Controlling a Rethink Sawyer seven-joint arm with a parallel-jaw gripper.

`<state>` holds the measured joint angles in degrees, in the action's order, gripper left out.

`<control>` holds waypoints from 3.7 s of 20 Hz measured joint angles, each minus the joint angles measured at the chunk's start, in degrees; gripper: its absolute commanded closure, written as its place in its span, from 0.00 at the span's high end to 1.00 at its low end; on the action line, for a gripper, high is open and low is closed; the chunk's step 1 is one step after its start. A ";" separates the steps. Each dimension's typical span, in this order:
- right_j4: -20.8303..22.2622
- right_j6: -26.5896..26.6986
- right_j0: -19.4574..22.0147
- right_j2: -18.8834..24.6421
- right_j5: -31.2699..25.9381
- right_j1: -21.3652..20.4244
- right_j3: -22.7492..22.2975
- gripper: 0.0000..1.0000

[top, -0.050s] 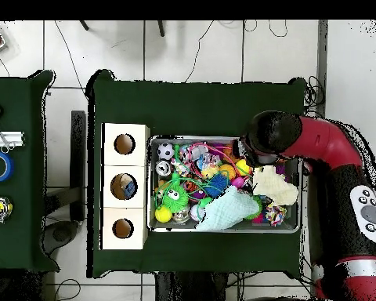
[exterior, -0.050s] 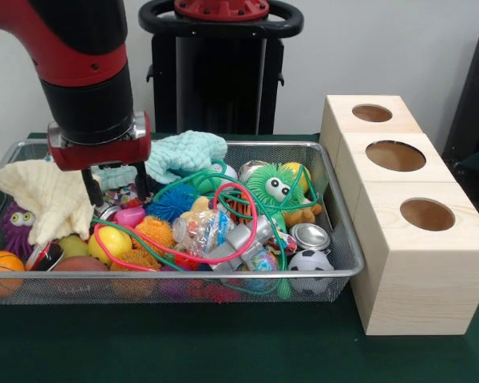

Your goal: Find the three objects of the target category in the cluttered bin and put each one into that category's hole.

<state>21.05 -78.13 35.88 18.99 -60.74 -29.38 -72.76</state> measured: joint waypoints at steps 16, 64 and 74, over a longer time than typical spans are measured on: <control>-1.94 -0.04 -4.36 -4.45 8.50 -1.46 -5.40 1.00; -18.51 -4.85 -9.99 -14.51 20.55 2.98 -11.94 1.00; -19.97 -4.85 -9.95 -14.62 21.93 3.29 -12.03 1.00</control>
<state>1.07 -82.97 25.92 4.37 -38.81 -26.10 -84.80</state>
